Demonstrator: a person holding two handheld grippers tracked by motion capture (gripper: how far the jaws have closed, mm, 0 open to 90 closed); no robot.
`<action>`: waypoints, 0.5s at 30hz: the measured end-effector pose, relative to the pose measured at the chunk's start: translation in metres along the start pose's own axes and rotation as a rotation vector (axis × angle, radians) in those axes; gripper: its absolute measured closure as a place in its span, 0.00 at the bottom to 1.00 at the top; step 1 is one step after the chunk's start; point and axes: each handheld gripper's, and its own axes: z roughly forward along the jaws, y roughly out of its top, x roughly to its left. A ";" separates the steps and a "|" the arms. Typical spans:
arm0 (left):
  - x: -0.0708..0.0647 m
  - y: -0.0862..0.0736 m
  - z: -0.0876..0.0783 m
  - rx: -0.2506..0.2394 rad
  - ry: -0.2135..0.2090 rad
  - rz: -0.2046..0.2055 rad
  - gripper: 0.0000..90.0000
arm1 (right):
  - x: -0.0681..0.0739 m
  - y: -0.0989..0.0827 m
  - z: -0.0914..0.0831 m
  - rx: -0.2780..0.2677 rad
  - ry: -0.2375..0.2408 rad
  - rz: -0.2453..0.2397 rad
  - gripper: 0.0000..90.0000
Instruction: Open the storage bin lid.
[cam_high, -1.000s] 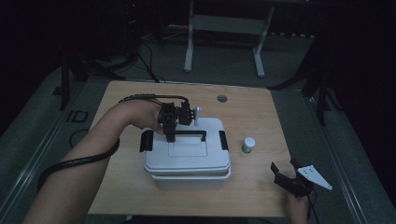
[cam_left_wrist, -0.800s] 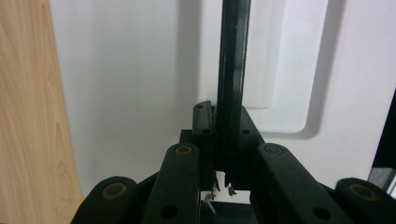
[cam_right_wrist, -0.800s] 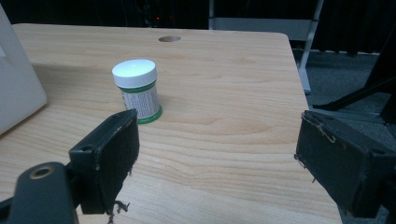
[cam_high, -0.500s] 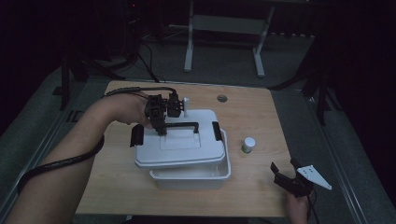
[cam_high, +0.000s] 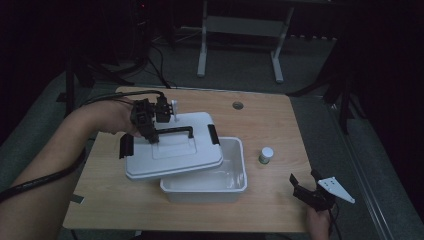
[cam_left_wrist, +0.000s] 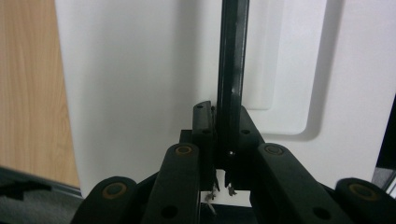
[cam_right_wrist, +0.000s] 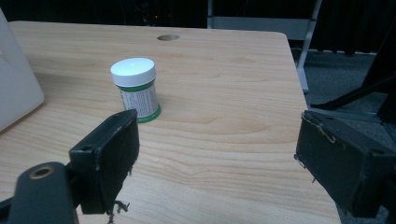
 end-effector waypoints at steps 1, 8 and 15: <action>0.000 0.000 0.000 0.000 0.000 0.000 0.93 | 0.000 0.000 0.000 0.000 0.000 0.000 0.15; 0.003 -0.029 0.003 0.006 0.008 -0.059 0.93 | 0.000 0.000 0.000 0.003 -0.003 0.002 0.15; 0.005 -0.065 0.004 -0.007 0.013 -0.126 0.93 | 0.001 0.000 0.001 0.008 -0.008 -0.003 0.15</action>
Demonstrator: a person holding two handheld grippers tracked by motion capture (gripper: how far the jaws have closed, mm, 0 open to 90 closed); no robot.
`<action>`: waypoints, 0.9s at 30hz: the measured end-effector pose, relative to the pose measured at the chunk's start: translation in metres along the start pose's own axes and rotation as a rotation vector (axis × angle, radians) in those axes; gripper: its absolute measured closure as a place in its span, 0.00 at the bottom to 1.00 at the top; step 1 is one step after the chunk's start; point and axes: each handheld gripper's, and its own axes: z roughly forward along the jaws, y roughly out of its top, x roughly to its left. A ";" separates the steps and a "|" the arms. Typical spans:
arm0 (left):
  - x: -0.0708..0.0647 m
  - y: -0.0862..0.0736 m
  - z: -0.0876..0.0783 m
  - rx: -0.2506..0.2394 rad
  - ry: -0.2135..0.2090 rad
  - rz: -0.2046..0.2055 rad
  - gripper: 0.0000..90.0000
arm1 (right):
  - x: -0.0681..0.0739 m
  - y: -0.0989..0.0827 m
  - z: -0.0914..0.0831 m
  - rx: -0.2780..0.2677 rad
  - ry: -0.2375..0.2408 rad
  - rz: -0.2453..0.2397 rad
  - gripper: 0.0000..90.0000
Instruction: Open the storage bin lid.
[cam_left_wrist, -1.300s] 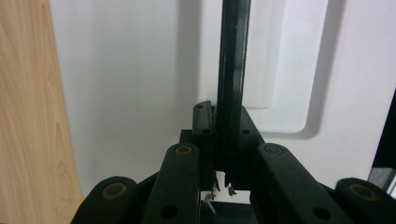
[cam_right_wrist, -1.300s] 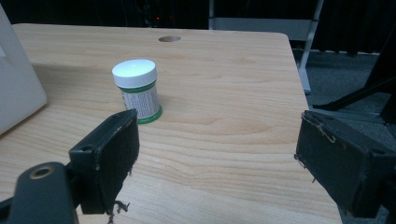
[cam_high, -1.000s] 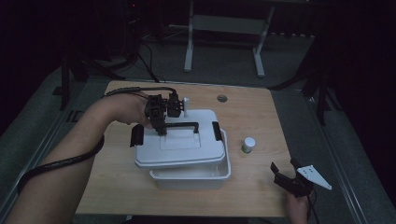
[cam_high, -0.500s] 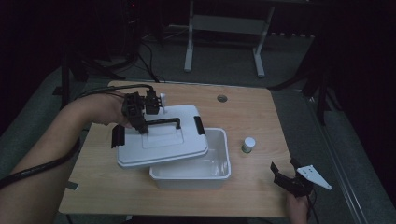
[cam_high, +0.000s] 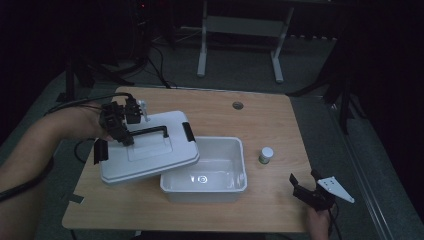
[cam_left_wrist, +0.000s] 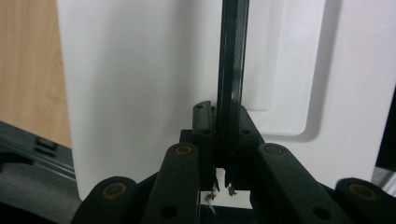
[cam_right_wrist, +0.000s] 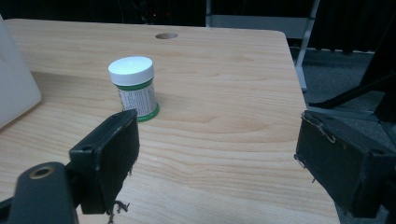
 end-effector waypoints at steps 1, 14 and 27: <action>0.001 -0.005 0.001 -0.001 -0.007 -0.016 0.93 | 0.000 0.000 0.000 0.001 -0.001 -0.001 0.15; 0.012 -0.056 0.002 -0.020 0.021 -0.130 0.93 | 0.001 0.000 0.000 0.005 -0.003 -0.010 0.15; 0.019 -0.100 0.029 -0.008 0.036 -0.229 0.93 | 0.001 0.000 0.001 0.008 -0.004 -0.012 0.15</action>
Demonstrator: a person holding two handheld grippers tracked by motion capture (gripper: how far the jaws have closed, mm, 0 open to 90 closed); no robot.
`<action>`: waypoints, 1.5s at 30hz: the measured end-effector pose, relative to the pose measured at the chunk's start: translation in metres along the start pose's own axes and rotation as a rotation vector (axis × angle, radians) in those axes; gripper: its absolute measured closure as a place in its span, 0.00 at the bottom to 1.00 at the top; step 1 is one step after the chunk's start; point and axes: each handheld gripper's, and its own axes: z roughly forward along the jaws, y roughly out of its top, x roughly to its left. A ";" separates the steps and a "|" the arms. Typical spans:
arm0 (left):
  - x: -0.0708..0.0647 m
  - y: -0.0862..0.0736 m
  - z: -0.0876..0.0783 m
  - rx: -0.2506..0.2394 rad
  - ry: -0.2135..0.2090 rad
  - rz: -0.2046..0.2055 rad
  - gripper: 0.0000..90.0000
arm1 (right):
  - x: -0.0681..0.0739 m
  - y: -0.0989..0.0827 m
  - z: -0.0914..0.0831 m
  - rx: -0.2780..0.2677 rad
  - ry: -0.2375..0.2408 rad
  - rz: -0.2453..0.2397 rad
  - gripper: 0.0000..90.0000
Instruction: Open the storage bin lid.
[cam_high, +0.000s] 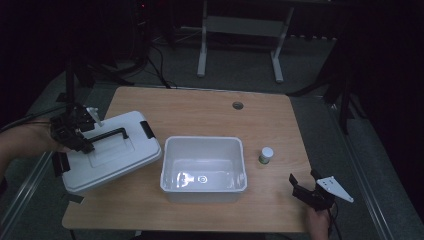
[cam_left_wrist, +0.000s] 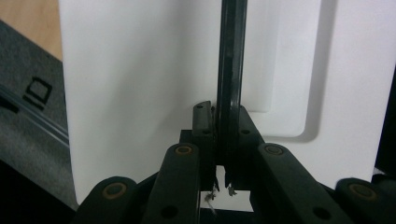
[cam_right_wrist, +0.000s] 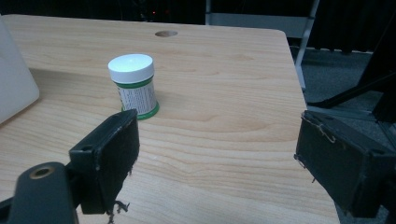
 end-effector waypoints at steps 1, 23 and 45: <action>0.001 -0.002 0.002 -0.004 -0.001 -0.004 0.93 | 0.000 0.000 0.000 0.000 0.000 -0.001 0.15; 0.005 -0.002 0.095 -0.023 -0.067 -0.063 0.93 | 0.000 0.000 0.000 0.001 0.000 -0.001 0.15; 0.005 -0.002 0.157 0.024 -0.175 -0.090 0.93 | 0.000 0.000 0.000 0.002 0.001 -0.003 0.15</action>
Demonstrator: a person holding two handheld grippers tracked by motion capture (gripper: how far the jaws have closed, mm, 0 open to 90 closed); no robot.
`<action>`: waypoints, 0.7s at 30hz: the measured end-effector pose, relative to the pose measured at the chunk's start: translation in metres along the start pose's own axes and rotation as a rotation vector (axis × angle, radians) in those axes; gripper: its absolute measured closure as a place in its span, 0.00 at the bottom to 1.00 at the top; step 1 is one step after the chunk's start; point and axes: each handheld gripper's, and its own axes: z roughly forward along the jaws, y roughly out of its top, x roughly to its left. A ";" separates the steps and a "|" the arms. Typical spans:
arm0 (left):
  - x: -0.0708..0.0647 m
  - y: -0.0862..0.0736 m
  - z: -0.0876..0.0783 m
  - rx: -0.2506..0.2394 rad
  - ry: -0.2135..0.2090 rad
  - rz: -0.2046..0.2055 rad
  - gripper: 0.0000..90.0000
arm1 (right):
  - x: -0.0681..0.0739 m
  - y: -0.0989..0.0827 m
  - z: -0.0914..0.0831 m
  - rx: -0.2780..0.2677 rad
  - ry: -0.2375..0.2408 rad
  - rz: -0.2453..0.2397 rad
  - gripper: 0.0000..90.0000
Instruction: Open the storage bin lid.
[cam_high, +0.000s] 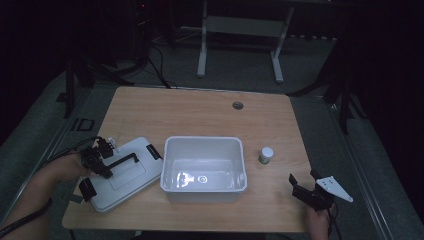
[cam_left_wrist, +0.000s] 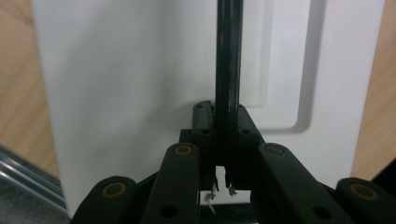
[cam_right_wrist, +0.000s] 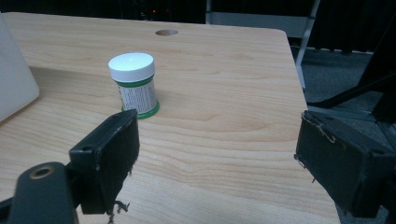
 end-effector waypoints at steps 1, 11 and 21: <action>0.001 0.000 0.001 0.001 -0.009 -0.005 0.92 | 0.000 0.000 0.000 0.000 0.000 -0.001 0.15; 0.003 0.003 0.000 -0.001 -0.018 -0.015 0.65 | 0.000 0.000 0.000 0.001 0.004 0.001 0.15; 0.002 0.002 -0.001 0.019 0.004 -0.031 0.39 | -0.003 0.002 0.004 0.044 0.065 0.020 0.16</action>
